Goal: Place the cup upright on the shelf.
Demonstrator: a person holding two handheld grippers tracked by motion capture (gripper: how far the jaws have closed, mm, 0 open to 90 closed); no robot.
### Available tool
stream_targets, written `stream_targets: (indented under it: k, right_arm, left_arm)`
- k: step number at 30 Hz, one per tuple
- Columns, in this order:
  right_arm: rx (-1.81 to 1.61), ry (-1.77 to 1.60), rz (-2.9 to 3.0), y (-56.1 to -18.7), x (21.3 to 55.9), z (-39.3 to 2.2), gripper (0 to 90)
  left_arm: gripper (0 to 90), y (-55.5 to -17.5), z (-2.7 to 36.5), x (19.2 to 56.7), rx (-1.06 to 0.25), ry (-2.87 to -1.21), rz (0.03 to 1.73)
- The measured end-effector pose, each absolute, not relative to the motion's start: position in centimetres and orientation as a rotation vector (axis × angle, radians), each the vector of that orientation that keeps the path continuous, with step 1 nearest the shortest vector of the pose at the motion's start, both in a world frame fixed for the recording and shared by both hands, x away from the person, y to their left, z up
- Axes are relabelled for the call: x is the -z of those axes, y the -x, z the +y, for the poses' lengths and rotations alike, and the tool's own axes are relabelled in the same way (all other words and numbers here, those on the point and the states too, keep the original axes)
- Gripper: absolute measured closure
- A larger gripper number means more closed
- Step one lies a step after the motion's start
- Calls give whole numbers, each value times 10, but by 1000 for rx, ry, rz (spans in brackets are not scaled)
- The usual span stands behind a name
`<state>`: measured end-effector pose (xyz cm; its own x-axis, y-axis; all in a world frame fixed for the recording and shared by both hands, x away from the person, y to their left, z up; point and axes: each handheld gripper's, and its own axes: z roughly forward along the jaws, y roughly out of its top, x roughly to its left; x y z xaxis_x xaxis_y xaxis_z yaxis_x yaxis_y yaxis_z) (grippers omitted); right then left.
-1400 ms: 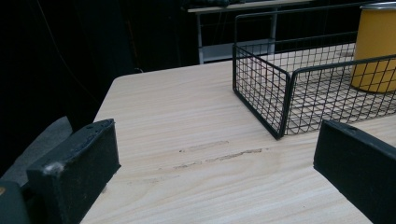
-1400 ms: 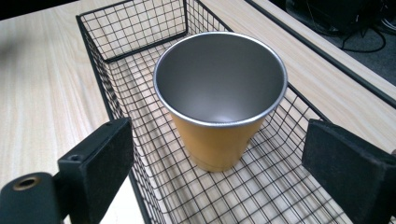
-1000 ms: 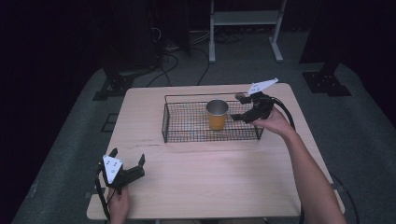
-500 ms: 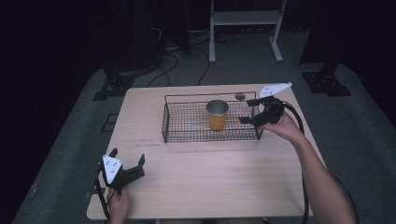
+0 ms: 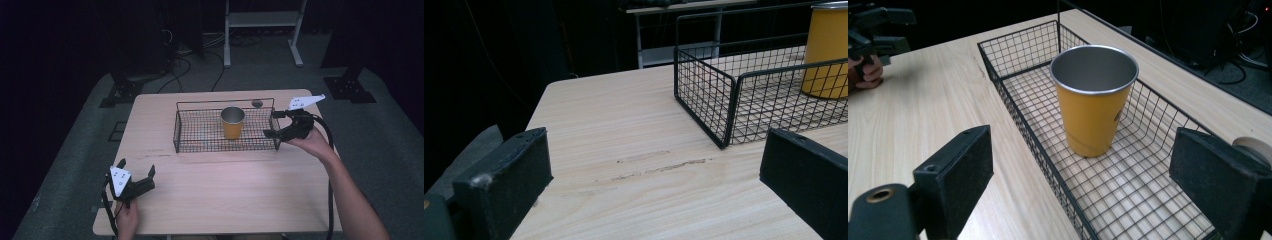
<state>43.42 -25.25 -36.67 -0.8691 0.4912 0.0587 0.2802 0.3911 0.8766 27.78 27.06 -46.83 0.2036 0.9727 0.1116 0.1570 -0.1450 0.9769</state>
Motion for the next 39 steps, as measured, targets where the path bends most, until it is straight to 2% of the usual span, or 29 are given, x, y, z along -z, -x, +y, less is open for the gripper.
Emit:
stream_targets:
  k: [39]
  right_arm:
    - [-1501, -688, 2457, -399, 386, -271, 100]
  left_arm:
    - [0, -278, 270, 468, -1071, -1515, 1119]
